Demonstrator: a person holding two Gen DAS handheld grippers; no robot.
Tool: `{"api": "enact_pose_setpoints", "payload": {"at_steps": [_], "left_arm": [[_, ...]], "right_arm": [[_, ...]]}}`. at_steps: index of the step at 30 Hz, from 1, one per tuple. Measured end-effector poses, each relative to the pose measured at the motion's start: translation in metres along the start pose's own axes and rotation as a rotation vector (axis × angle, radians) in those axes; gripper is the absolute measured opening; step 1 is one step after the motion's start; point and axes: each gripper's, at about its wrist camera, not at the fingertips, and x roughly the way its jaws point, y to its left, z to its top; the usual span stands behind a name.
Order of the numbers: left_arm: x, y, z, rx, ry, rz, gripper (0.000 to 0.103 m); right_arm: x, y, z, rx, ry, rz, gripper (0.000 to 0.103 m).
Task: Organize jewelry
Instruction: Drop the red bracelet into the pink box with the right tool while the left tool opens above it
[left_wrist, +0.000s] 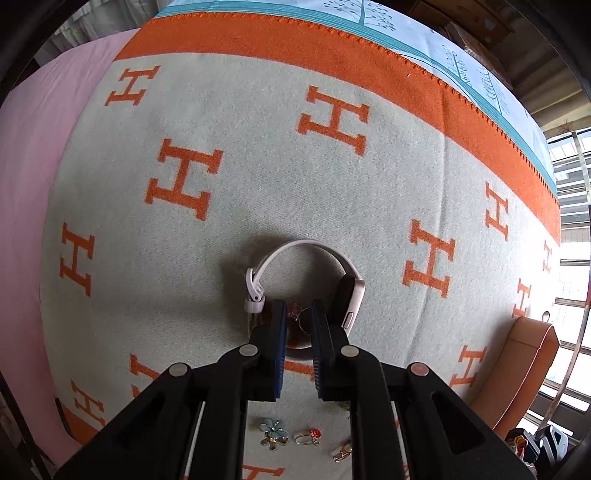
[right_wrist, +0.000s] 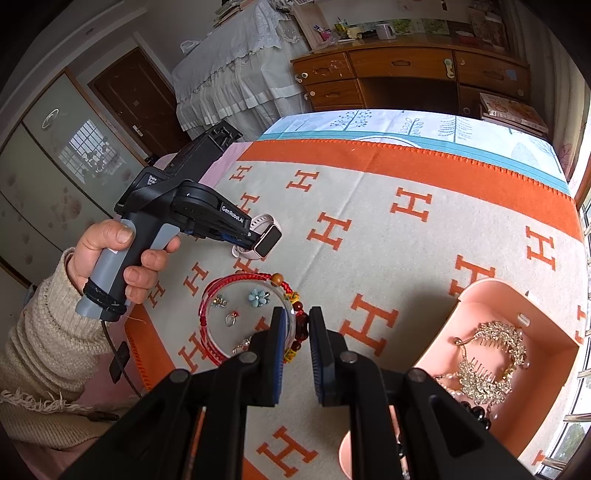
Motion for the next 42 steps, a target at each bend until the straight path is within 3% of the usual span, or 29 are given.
{"api": "enact_pose_setpoints", "payload": {"at_steps": [8, 19, 27, 34, 42], "left_arm": [[-0.013, -0.009, -0.006, 0.014, -0.105, -0.032, 0.006], [-0.073, -0.027, -0.034, 0.081, -0.256, -0.068, 0.006], [-0.124, -0.051, -0.083, 0.210, -0.321, -0.134, 0.006], [-0.162, -0.098, -0.131, 0.360, -0.372, -0.218, 0.006], [-0.168, -0.163, -0.171, 0.506, -0.377, -0.295, 0.006]], "right_arm": [[0.002, -0.001, 0.000, 0.013, -0.004, 0.005, 0.012], [-0.009, -0.001, 0.000, 0.029, -0.035, -0.008, 0.012], [-0.032, 0.003, -0.001, 0.045, -0.082, -0.037, 0.013], [-0.073, -0.001, -0.010, 0.082, -0.151, -0.094, 0.013], [-0.124, -0.026, -0.033, 0.158, -0.202, -0.251, 0.013]]}}
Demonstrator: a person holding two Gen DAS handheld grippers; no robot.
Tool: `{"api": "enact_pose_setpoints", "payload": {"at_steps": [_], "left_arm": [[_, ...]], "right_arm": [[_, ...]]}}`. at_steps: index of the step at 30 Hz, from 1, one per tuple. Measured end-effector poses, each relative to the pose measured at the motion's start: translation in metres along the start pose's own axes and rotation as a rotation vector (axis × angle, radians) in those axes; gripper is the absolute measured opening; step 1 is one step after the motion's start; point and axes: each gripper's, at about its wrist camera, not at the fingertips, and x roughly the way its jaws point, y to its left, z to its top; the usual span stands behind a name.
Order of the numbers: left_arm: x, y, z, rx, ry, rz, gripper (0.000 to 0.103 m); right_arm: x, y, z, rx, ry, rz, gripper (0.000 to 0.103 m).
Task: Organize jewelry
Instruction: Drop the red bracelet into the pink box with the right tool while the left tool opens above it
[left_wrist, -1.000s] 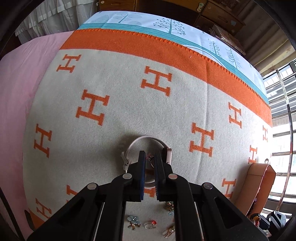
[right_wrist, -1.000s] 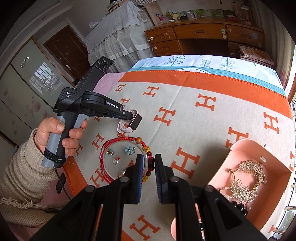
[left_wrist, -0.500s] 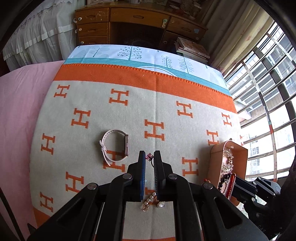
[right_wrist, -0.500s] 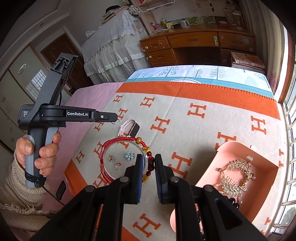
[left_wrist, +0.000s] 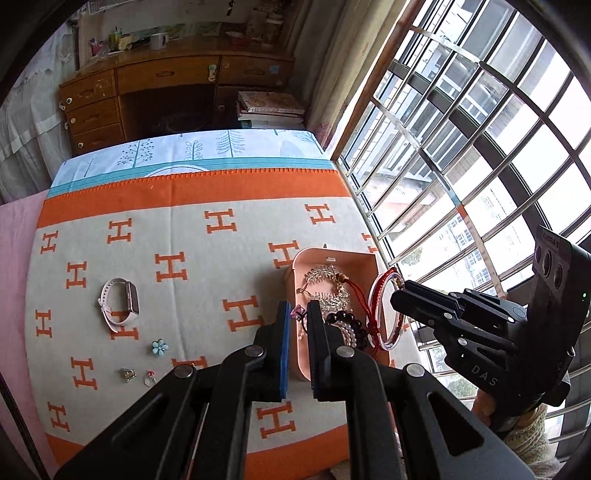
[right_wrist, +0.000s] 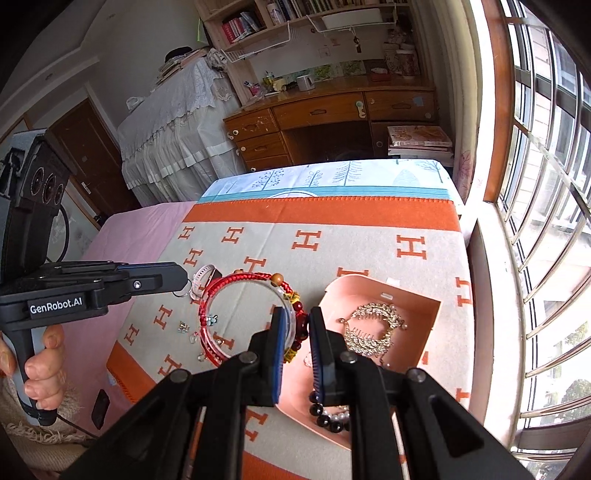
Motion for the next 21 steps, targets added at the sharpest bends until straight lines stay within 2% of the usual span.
{"api": "enact_pose_setpoints", "payload": {"at_steps": [7, 12, 18, 20, 21], "left_arm": [[0.059, -0.035, -0.011, 0.047, 0.079, -0.045, 0.006], [0.103, -0.035, -0.019, 0.012, 0.166, -0.048, 0.006], [0.132, -0.031, -0.030, 0.003, 0.205, -0.011, 0.007], [0.136, -0.032, -0.034, 0.010, 0.205, 0.010, 0.011], [0.136, -0.031, -0.036, 0.012, 0.200, 0.020, 0.020]], "right_arm": [[-0.007, -0.044, -0.021, 0.053, -0.001, -0.143, 0.013], [0.007, -0.067, -0.027, 0.086, 0.019, -0.164, 0.013], [0.037, -0.081, -0.024, 0.104, 0.046, -0.178, 0.013], [0.048, -0.083, -0.023, 0.097, 0.058, -0.192, 0.013], [0.053, -0.085, -0.023, 0.101, 0.064, -0.197, 0.013]]}}
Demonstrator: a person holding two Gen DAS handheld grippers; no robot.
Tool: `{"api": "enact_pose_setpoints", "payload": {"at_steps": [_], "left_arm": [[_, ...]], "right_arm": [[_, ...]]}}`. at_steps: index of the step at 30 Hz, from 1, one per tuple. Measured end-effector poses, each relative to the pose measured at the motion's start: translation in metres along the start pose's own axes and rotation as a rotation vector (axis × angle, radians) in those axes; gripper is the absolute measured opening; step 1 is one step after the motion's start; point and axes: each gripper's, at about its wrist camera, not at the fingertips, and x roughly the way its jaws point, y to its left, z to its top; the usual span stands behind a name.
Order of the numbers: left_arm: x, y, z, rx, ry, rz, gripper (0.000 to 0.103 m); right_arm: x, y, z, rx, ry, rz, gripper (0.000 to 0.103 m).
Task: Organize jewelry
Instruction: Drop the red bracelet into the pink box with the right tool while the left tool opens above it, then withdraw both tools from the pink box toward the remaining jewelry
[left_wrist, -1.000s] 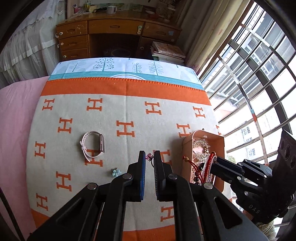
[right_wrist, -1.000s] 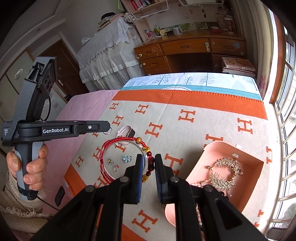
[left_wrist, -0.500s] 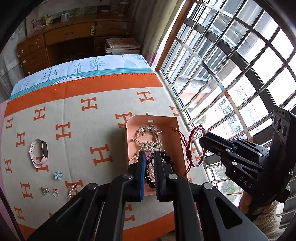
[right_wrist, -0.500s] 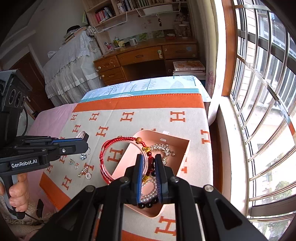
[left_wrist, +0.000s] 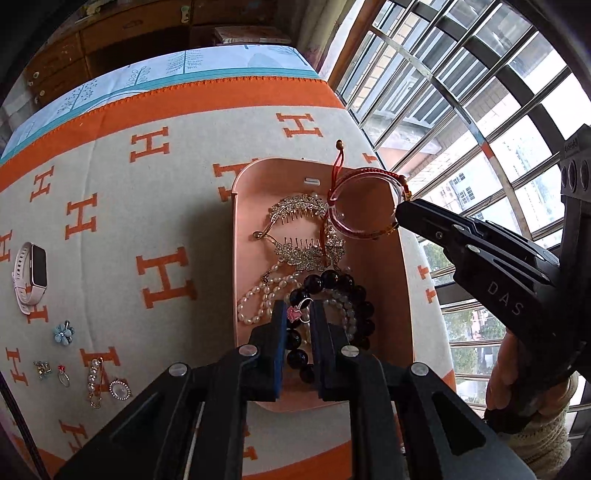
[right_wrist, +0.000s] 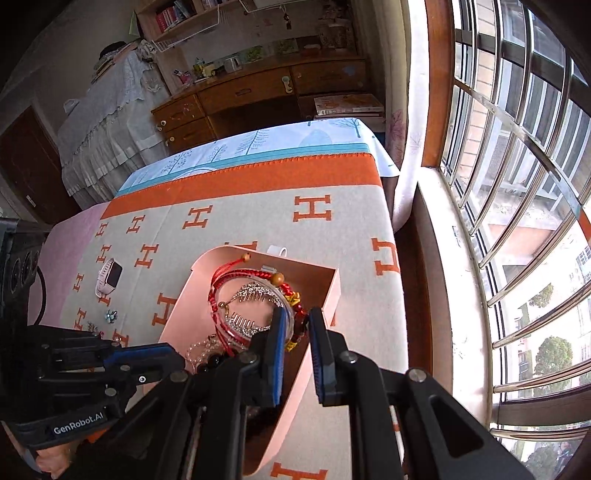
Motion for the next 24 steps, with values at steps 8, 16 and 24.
{"api": "enact_pose_setpoints", "payload": {"at_steps": [8, 16, 24], "left_arm": [[-0.026, -0.001, -0.011, 0.001, -0.155, 0.071, 0.066], [-0.058, -0.003, -0.024, 0.020, -0.302, 0.146, 0.070], [-0.103, 0.015, -0.044, -0.028, -0.434, 0.178, 0.080]], "right_arm": [[0.015, -0.004, -0.002, 0.050, 0.017, 0.005, 0.014], [-0.008, 0.017, -0.019, 0.043, -0.064, 0.008, 0.014], [-0.042, 0.031, -0.034, 0.095, -0.148, 0.042, 0.014]]}}
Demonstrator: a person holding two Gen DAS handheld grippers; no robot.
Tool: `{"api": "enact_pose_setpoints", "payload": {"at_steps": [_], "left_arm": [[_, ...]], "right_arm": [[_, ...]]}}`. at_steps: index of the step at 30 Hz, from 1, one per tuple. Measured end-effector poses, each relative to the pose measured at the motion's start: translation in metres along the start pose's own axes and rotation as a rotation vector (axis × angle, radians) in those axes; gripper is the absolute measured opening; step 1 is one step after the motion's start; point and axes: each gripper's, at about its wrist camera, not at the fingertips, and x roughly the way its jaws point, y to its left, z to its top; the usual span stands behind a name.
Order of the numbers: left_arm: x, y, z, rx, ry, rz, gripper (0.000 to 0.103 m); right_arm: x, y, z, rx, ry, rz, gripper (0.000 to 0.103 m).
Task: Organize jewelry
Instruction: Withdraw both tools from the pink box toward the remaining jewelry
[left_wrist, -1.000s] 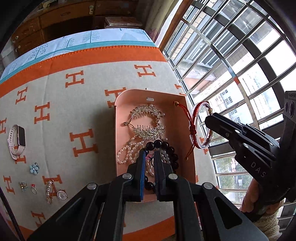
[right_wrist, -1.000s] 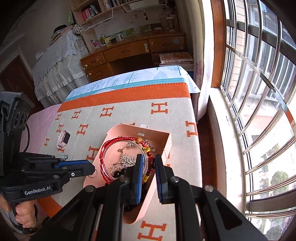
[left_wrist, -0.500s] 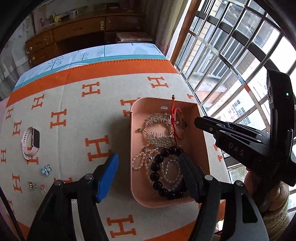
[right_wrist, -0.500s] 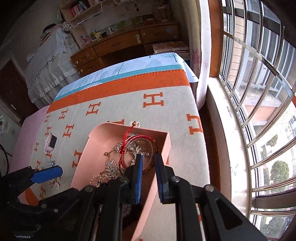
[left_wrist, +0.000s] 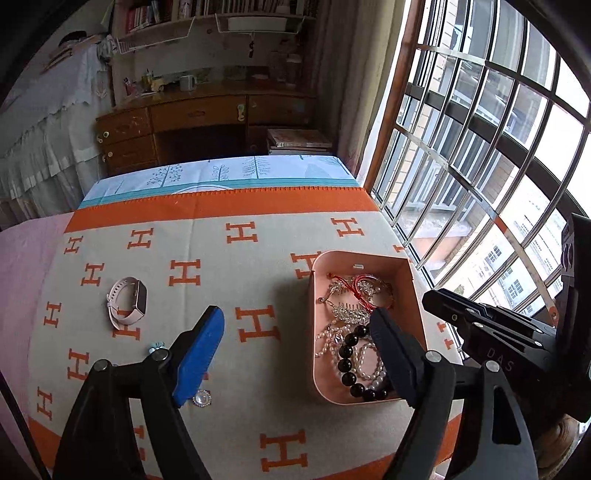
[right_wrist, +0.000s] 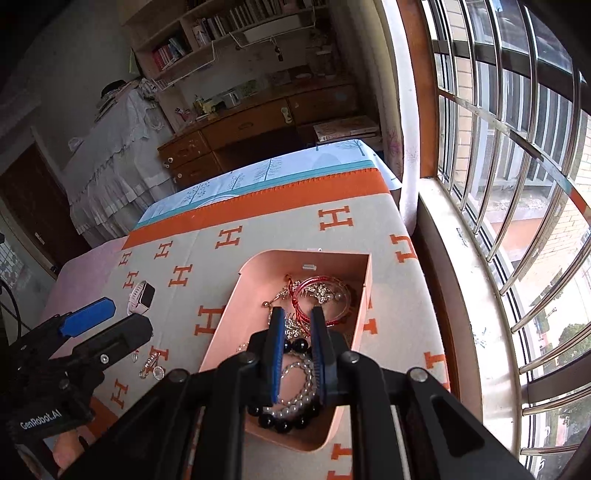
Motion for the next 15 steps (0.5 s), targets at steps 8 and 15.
{"api": "enact_pose_setpoints", "payload": {"at_steps": [8, 15], "left_arm": [[-0.034, 0.025, -0.005, -0.034, -0.067, 0.035, 0.085], [-0.059, 0.050, -0.008, -0.058, -0.114, 0.071, 0.087]], "right_arm": [[-0.020, 0.018, -0.010, 0.004, -0.032, 0.001, 0.014], [-0.035, 0.048, -0.014, -0.041, -0.066, 0.003, 0.014]]}}
